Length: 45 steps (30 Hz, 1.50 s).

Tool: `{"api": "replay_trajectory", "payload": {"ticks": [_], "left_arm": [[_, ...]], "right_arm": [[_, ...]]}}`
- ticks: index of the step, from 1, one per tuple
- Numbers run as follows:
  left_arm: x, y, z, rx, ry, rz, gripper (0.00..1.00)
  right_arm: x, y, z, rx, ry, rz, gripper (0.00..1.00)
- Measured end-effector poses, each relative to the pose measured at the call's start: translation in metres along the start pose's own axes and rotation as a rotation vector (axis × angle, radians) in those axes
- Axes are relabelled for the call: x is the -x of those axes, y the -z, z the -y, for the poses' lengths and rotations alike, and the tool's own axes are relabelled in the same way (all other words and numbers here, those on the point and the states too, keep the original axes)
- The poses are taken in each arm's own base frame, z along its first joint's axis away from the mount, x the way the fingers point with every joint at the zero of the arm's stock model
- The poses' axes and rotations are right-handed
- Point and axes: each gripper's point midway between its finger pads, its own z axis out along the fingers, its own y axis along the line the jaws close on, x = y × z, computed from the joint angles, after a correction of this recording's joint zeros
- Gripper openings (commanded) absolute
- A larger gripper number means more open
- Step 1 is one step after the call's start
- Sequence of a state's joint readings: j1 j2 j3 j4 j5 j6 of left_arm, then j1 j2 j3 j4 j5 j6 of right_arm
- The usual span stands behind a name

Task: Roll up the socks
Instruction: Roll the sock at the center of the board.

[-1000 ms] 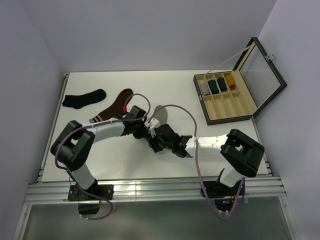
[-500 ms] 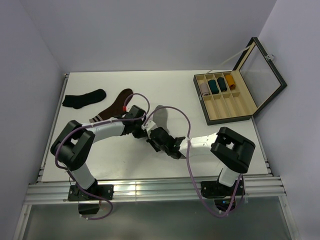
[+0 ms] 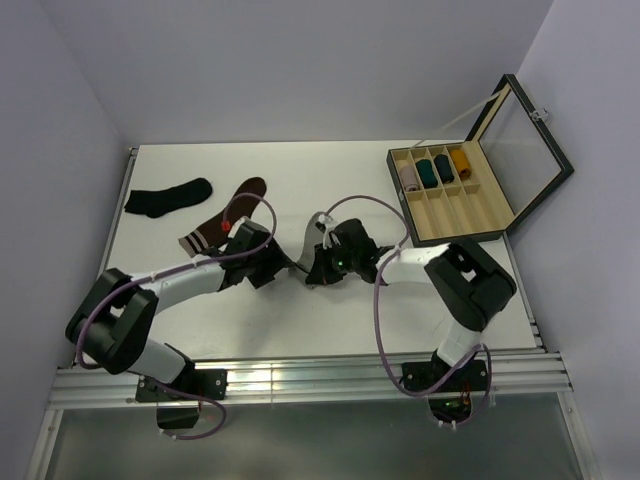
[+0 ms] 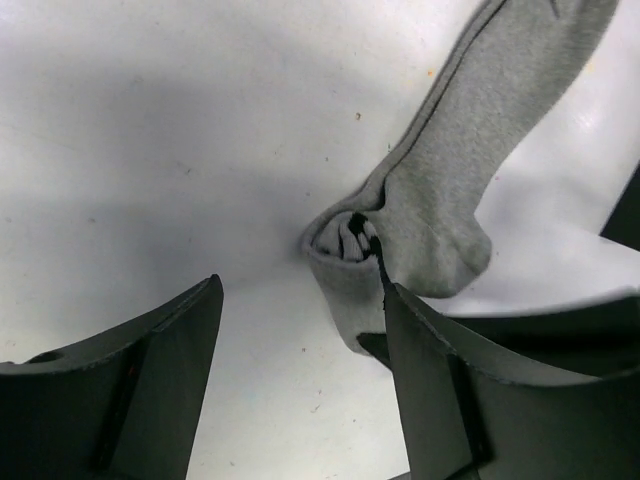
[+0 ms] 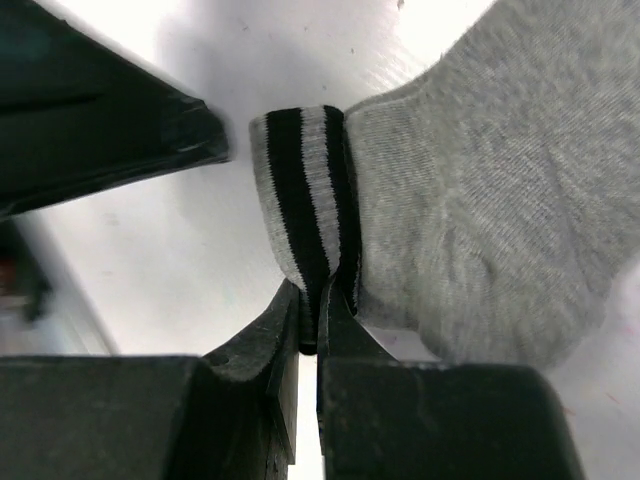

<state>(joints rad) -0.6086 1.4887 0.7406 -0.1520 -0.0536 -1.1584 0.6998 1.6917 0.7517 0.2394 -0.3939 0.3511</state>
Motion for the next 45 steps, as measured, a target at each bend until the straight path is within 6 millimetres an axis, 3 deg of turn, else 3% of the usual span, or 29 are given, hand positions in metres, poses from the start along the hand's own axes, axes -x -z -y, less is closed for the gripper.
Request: {"api": "replay_trajectory", "payload": {"ticks": [10, 22, 29, 31, 33, 36, 40, 45], "left_arm": [[-0.008, 0.001, 0.006, -0.075, 0.024, 0.012, 0.64], [-0.018, -0.014, 0.004, -0.062, 0.026, -0.006, 0.55], [-0.018, -0.022, 0.01, -0.068, 0.031, -0.012, 0.37], [-0.019, -0.023, 0.01, -0.067, 0.032, -0.015, 0.25], [-0.019, -0.023, 0.012, -0.071, 0.027, -0.016, 0.14], [-0.02, -0.022, 0.014, -0.076, 0.02, -0.023, 0.06], [-0.021, -0.021, 0.014, -0.058, -0.011, -0.032, 0.0], [-0.02, -0.02, 0.014, -0.019, -0.069, -0.047, 0.0]], "right_arm": [[-0.001, -0.006, 0.0, 0.246, -0.341, -0.085, 0.0], [-0.005, -0.006, -0.004, 0.315, -0.461, -0.128, 0.0], [-0.005, -0.006, -0.003, 0.327, -0.495, -0.126, 0.01], [-0.005, -0.006, -0.003, 0.327, -0.49, -0.125, 0.04], [-0.006, -0.006, -0.002, 0.324, -0.476, -0.124, 0.16], [-0.004, -0.001, -0.001, 0.297, -0.423, -0.114, 0.34], [0.002, 0.012, -0.002, 0.214, -0.291, -0.077, 0.46], [0.032, 0.034, -0.021, 0.105, -0.033, 0.064, 0.52]]}}
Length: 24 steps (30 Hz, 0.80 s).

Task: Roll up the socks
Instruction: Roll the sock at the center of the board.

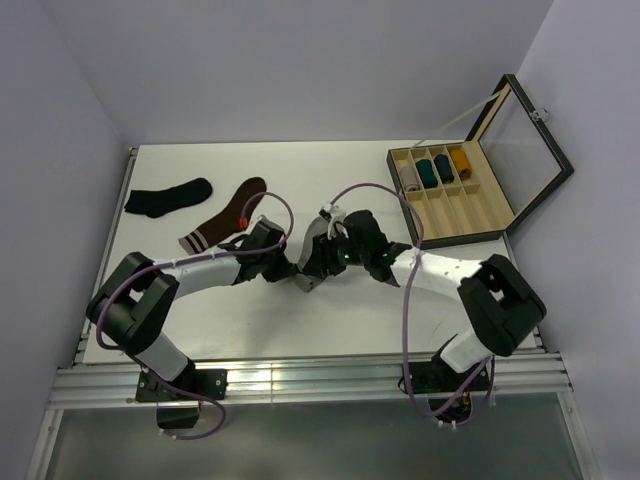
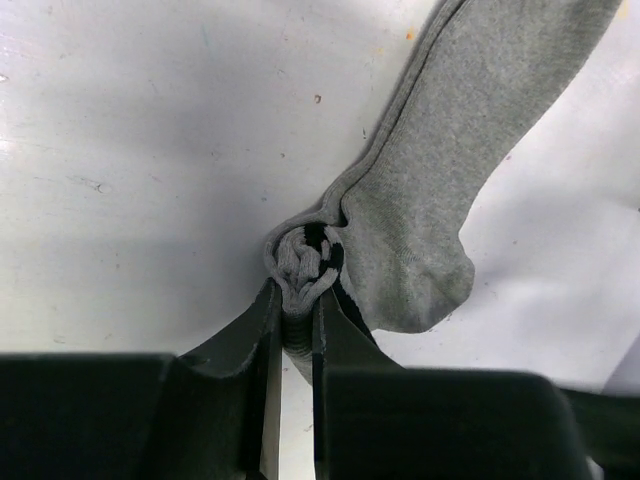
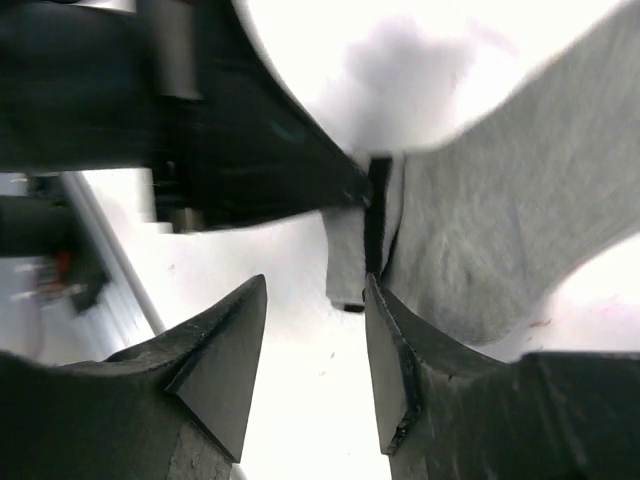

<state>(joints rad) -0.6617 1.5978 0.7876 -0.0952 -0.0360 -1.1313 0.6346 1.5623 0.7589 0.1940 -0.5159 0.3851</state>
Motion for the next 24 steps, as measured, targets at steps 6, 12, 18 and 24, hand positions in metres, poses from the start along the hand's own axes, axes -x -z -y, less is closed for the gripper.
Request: {"api": "replay_trajectory", "payload": {"ticks": [6, 12, 18, 24], "left_arm": [[0.001, 0.002, -0.002, 0.047, -0.049, -0.018, 0.0], [0.001, 0.002, -0.002, 0.076, -0.068, -0.036, 0.0], [0.001, 0.003, -0.004, 0.087, -0.069, -0.042, 0.0], [-0.001, 0.002, -0.003, 0.087, -0.068, -0.051, 0.0]], "right_arm": [[0.007, 0.0, -0.026, -0.109, 0.282, 0.097, 0.55], [-0.019, -0.008, -0.023, -0.224, 0.452, 0.079, 0.55], [-0.027, -0.022, -0.024, -0.298, 0.565, 0.098, 0.56], [-0.047, -0.038, -0.01, -0.365, 0.617, 0.057, 0.56]]}}
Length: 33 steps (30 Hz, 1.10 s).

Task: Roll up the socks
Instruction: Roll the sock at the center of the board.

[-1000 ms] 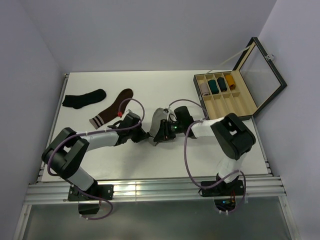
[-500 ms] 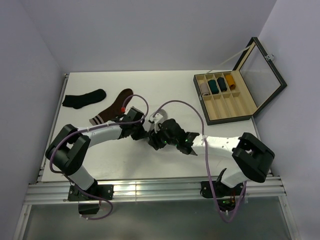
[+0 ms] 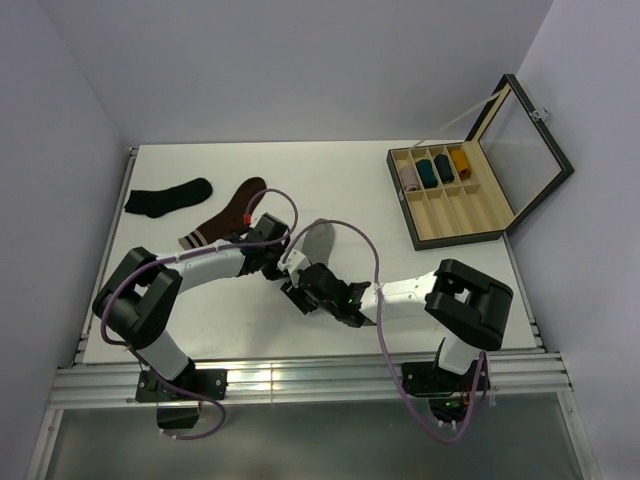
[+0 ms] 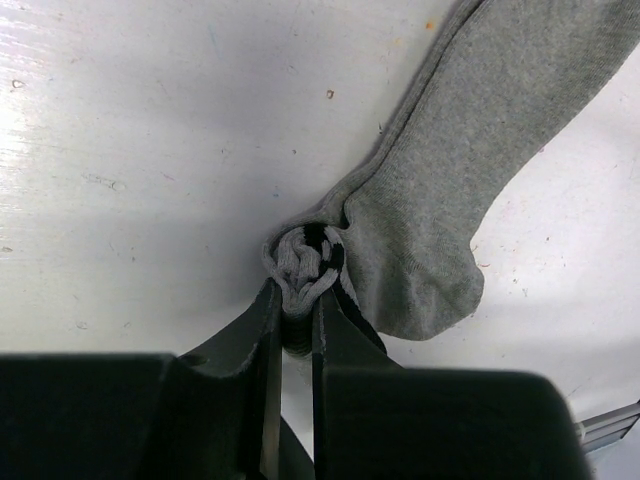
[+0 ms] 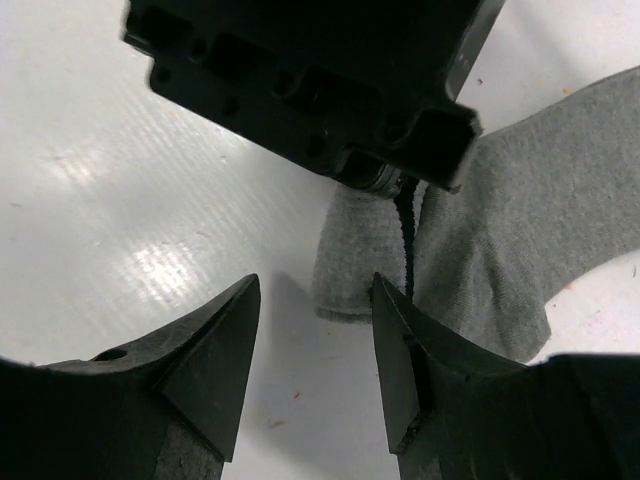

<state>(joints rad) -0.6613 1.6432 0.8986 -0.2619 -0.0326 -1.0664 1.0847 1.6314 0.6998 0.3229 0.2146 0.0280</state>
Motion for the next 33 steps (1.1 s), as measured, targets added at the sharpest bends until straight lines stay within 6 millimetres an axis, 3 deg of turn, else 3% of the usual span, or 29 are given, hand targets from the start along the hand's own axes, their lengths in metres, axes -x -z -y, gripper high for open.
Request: {"api": "replay_trajectory", "payload": {"ticks": [8, 11, 14, 15, 18, 24, 28, 31, 33], "left_arm": [[0.003, -0.001, 0.001, -0.001, 0.004, 0.002, 0.0], [0.004, -0.001, 0.0, 0.0, 0.007, 0.004, 0.0], [0.006, -0.001, -0.001, 0.001, 0.006, 0.007, 0.0], [0.007, -0.001, -0.001, 0.001, 0.007, 0.008, 0.0], [0.009, -0.001, -0.002, 0.003, 0.013, 0.011, 0.04], [0.012, 0.0, -0.003, 0.002, 0.022, 0.014, 0.3], [0.015, 0.006, -0.005, -0.01, 0.042, 0.031, 0.57], [0.018, 0.015, -0.009, -0.026, 0.071, 0.061, 0.67], [0.021, 0.022, -0.01, -0.043, 0.093, 0.088, 0.68]], "right_arm": [[-0.005, -0.013, 0.009, -0.077, 0.015, -0.009, 0.52], [-0.005, -0.016, 0.014, -0.108, 0.017, -0.014, 0.41], [-0.004, -0.018, 0.018, -0.138, 0.008, -0.015, 0.16], [-0.004, -0.018, 0.018, -0.14, 0.006, -0.014, 0.02], [-0.002, -0.019, 0.018, -0.144, -0.011, -0.014, 0.0], [0.0, -0.02, 0.016, -0.045, -0.105, -0.026, 0.0], [0.002, -0.018, 0.017, 0.072, -0.238, -0.048, 0.0], [0.004, -0.016, 0.016, 0.175, -0.352, -0.07, 0.0], [0.005, -0.014, 0.016, 0.247, -0.437, -0.092, 0.0]]}}
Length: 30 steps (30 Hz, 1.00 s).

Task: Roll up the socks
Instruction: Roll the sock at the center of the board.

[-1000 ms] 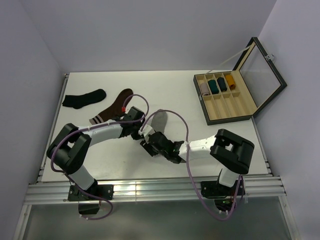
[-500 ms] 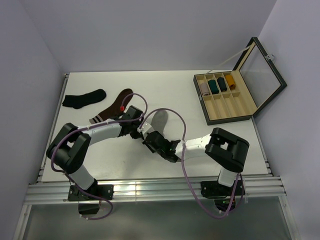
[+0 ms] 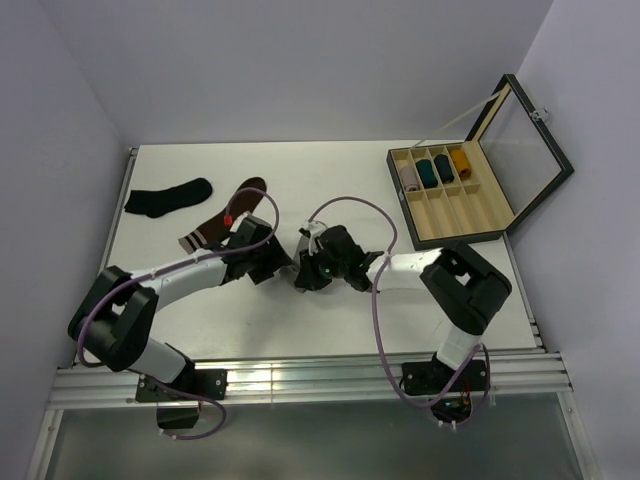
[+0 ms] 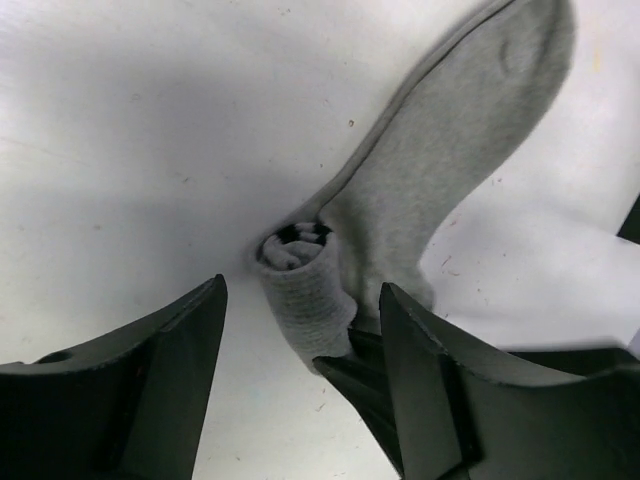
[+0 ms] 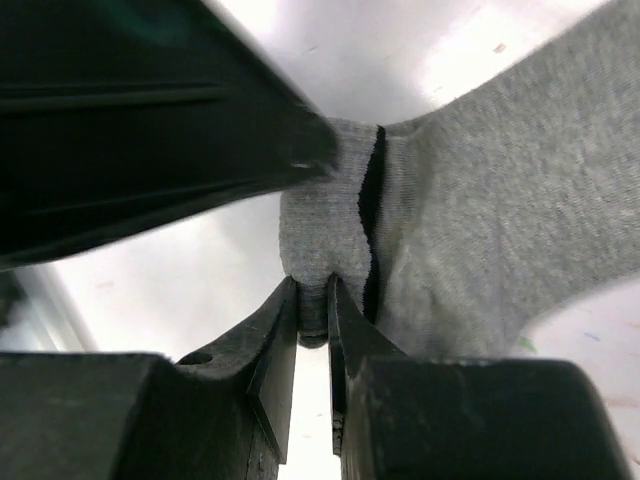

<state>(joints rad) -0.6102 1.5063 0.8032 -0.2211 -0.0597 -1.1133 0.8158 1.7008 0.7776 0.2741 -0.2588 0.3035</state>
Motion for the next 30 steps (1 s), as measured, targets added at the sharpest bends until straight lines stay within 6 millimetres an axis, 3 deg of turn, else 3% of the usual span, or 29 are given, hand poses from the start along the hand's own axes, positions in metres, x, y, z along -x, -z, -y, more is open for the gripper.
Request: {"api": "replay_trajectory", "payload": {"ticks": [5, 11, 23, 27, 30], "left_arm": [[0.003, 0.011, -0.002, -0.042, 0.038, 0.044, 0.66], [-0.001, 0.009, -0.007, -0.046, 0.06, 0.04, 0.59], [-0.006, -0.007, -0.011, -0.045, 0.083, 0.028, 0.55], [-0.011, -0.015, -0.014, -0.034, 0.088, 0.012, 0.5], [-0.013, -0.017, -0.012, -0.041, 0.089, 0.006, 0.41]], "right_arm": [[-0.002, -0.002, -0.004, 0.197, -0.238, -0.062, 0.0], [-0.002, 0.0, 0.003, 0.333, -0.441, -0.105, 0.0], [-0.004, -0.001, 0.003, 0.439, -0.566, -0.173, 0.0], [-0.004, -0.001, 0.003, 0.446, -0.578, -0.176, 0.0], [-0.004, -0.001, 0.004, 0.45, -0.59, -0.179, 0.0]]}}
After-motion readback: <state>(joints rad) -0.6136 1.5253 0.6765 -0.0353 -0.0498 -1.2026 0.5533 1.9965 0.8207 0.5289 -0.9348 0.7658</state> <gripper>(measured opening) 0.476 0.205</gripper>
